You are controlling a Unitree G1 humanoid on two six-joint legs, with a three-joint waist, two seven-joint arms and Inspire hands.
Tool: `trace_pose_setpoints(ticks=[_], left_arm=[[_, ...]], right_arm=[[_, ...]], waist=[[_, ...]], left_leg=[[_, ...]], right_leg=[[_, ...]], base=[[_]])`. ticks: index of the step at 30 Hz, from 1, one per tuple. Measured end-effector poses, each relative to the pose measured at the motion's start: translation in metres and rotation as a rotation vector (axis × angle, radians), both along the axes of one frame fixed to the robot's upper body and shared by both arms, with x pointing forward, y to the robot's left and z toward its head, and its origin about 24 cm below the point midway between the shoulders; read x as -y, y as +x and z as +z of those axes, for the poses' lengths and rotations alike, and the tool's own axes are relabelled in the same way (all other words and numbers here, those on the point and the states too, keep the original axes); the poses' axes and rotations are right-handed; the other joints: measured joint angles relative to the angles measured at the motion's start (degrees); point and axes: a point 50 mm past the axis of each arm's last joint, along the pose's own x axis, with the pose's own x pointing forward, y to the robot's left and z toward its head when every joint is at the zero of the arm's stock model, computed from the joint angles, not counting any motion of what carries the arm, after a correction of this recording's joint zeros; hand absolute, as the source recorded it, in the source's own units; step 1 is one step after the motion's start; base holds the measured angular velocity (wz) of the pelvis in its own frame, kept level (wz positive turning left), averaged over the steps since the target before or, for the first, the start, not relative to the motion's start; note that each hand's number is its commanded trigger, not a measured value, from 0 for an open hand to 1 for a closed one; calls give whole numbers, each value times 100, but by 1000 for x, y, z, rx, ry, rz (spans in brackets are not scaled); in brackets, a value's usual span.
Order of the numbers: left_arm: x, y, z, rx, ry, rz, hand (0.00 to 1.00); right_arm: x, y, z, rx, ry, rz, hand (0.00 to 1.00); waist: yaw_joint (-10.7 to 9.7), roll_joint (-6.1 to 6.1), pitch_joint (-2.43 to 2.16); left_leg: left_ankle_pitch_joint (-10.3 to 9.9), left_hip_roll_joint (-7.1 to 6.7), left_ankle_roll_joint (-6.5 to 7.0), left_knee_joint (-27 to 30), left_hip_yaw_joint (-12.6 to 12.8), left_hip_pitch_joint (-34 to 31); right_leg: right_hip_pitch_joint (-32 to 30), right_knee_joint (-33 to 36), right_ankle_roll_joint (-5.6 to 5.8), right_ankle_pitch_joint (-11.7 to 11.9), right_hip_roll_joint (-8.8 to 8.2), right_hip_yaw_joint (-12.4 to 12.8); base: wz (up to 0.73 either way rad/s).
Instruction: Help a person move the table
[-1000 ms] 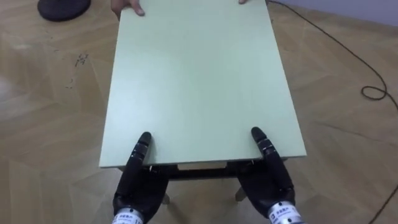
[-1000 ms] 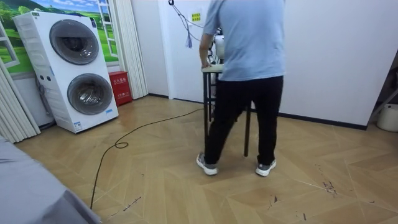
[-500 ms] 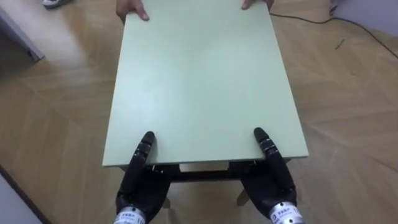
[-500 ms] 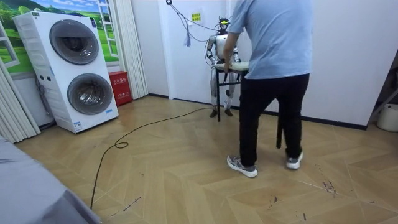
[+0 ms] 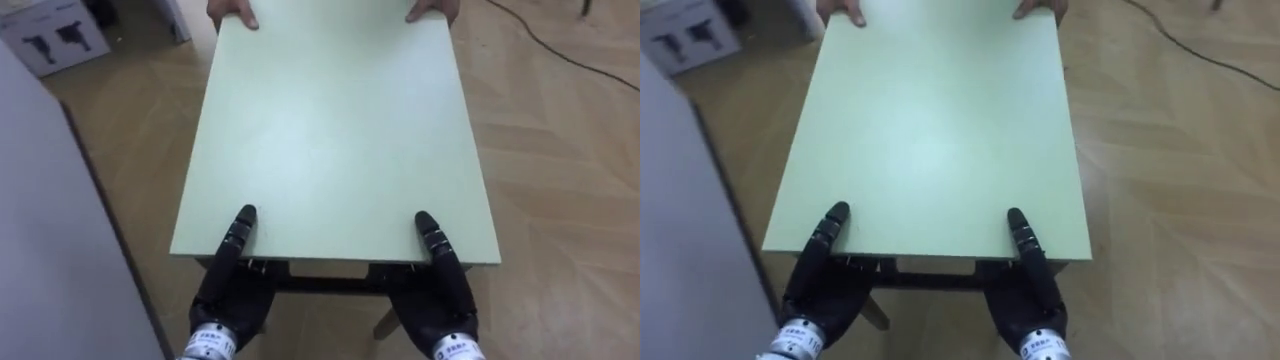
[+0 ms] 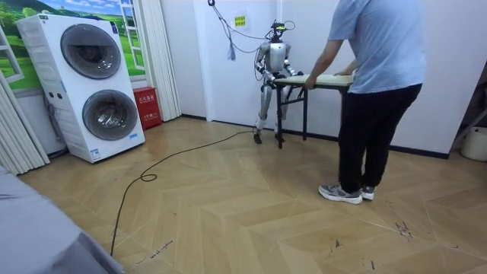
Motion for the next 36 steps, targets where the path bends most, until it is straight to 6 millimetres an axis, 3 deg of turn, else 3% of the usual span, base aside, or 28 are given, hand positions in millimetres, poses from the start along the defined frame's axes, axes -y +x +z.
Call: trace_pose_setpoints(ticks=[2, 6, 9, 12, 13, 14, 15, 16, 18, 20, 22, 26, 36], left_arm=[[-1, 1, 2, 11, 16, -1, 100], [-2, 1, 1, 7, 23, -3, 100], [-3, 0, 1, 4, 28, -1, 100], [-6, -2, -1, -13, 38, 4, 100], [-6, -3, -2, -23, 38, 8, 100], [-6, -2, -1, -24, 38, 7, 100], [-6, -2, -1, -25, 35, 7, 100], [-4, -3, -2, -36, 25, 4, 100], [-2, -3, -2, -34, 15, 4, 100], [-1, 1, 0, -18, 26, -6, 100], [-2, 1, 0, -17, 27, -3, 100], [0, -5, -3, -40, 14, 3, 100], [-1, -7, -6, -95, 10, 29, 100]], right_arm=[[-2, 0, 0, 3, 6, -6, 100], [-1, 0, 0, 0, 4, -3, 100], [-3, 0, 0, 1, 6, 0, 100], [-4, -3, -2, -15, 8, 7, 100], [-4, -4, -4, -24, 7, 6, 100], [-5, -3, -4, -23, 8, 7, 100], [-5, -3, -4, -21, 7, 7, 100], [-4, -3, -4, -22, 4, 7, 100], [-3, -2, -4, -19, -1, 9, 100], [-4, -3, -4, -11, 9, 3, 100], [-2, -3, -4, -8, 5, -4, 100], [4, -2, -3, -10, -14, 14, 100], [3, 2, -2, -56, -44, 35, 100]], waist=[[145, -41, 5], [212, -63, -1], [409, -102, -10], [565, -97, -10], [571, -84, -12], [574, -92, -10], [573, -100, -13], [539, -51, -34], [507, -41, -46], [251, -42, -46], [233, -44, -46], [373, -45, -67], [521, -91, -96]], left_leg=[[41, -21, -65, 19, -189, -73], [70, 27, -106, 25, -201, -130], [91, 55, -139, 25, -208, -224], [122, 65, -180, 29, -406, -191], [140, 106, -208, 19, -626, -147], [173, 69, -261, -7, -834, -157], [193, 32, -287, -26, -886, -171], [236, -34, -309, -54, -885, -182], [384, 46, -298, -228, -533, -207], [659, 300, -55, -539, 834, -262], [703, 395, 3, -610, 1220, -250], [700, 362, -1, -626, 1238, -252], [663, 322, 80, -614, 1241, -239]], right_leg=[[110, -141, 8, -1, 74, -18], [170, -150, 8, -1, 180, -78], [187, -230, 8, -1, 233, -63], [156, -94, 1, -2, 293, -39], [125, -35, -81, -116, 391, 193], [29, -333, -234, -194, 665, 752], [-51, -492, -277, -124, 774, 907], [-102, -399, -436, -86, 801, 735], [-33, -431, -484, -67, 799, 425], [26, -426, -492, -64, 810, -105], [41, -433, -521, -82, 803, -125], [-22, -435, -563, -122, 811, -160], [4, -404, -497, -123, 749, -104]], base=[[54], [55], [21], [27], [48], [57], [72], [57], [73], [122], [51], [-1], [3]])
